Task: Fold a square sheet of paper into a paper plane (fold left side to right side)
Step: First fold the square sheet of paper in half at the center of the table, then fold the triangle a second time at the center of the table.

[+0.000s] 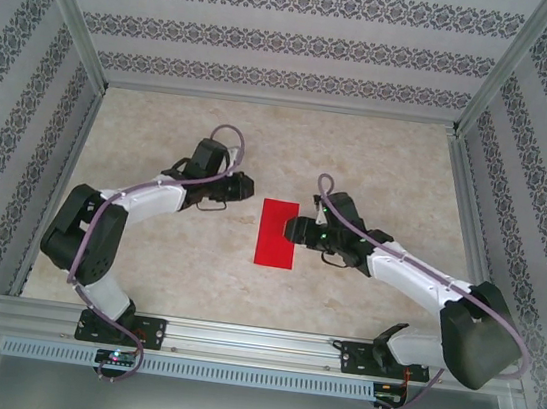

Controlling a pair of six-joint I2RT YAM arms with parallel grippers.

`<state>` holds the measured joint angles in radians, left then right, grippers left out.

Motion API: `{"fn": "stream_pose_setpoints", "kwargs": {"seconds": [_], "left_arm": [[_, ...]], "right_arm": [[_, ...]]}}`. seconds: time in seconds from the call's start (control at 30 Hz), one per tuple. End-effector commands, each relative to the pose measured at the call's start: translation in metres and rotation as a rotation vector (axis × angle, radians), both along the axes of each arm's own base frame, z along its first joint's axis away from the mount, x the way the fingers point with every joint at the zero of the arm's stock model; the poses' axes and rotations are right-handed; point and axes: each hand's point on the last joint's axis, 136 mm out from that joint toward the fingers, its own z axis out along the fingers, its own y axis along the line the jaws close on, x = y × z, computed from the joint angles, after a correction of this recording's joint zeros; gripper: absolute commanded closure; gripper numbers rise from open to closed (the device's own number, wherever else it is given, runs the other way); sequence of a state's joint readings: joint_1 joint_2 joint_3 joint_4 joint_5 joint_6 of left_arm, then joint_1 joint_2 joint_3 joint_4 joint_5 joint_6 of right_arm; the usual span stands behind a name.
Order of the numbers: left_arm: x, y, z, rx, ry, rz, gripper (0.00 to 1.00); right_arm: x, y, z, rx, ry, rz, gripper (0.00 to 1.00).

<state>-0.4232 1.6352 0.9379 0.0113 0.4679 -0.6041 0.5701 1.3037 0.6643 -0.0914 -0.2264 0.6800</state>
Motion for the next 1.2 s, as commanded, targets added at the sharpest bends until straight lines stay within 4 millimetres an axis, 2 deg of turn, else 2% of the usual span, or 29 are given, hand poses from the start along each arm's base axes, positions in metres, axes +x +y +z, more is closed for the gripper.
{"fn": "stream_pose_setpoints", "kwargs": {"seconds": [0.0,0.1,0.3,0.67,0.77,0.9,1.0,1.07,1.13,1.17], "left_arm": [[-0.040,-0.021,-0.021,-0.026,0.120,-0.063,0.81],[-0.056,-0.036,-0.031,-0.023,0.151,-0.102,0.81],[-0.065,-0.044,-0.051,0.054,0.193,-0.126,0.82],[-0.068,-0.048,-0.074,0.105,0.232,-0.135,0.83],[-0.068,-0.040,-0.084,0.173,0.244,-0.116,0.84],[-0.070,-0.035,-0.089,0.215,0.247,-0.109,0.84],[-0.072,-0.035,-0.090,0.223,0.249,-0.109,0.85],[-0.073,-0.036,-0.090,0.223,0.244,-0.111,0.85],[-0.075,-0.037,-0.090,0.220,0.241,-0.114,0.85],[-0.075,-0.037,-0.090,0.218,0.243,-0.115,0.85]], "right_arm": [[-0.003,-0.017,-0.015,0.037,0.043,-0.050,0.31],[-0.004,-0.024,-0.019,0.103,0.052,-0.092,0.21],[-0.007,-0.032,-0.021,0.128,0.066,-0.114,0.02],[-0.013,-0.035,-0.023,0.105,0.094,-0.099,0.02],[-0.015,-0.035,-0.024,0.090,0.110,-0.091,0.02],[-0.017,-0.026,-0.021,0.127,0.137,-0.062,0.03],[-0.019,-0.016,-0.015,0.173,0.158,-0.038,0.09],[-0.022,-0.016,-0.019,0.171,0.232,-0.070,0.11],[-0.025,-0.009,-0.019,0.195,0.276,-0.048,0.22],[-0.028,-0.005,-0.020,0.209,0.307,-0.047,0.24]]}}
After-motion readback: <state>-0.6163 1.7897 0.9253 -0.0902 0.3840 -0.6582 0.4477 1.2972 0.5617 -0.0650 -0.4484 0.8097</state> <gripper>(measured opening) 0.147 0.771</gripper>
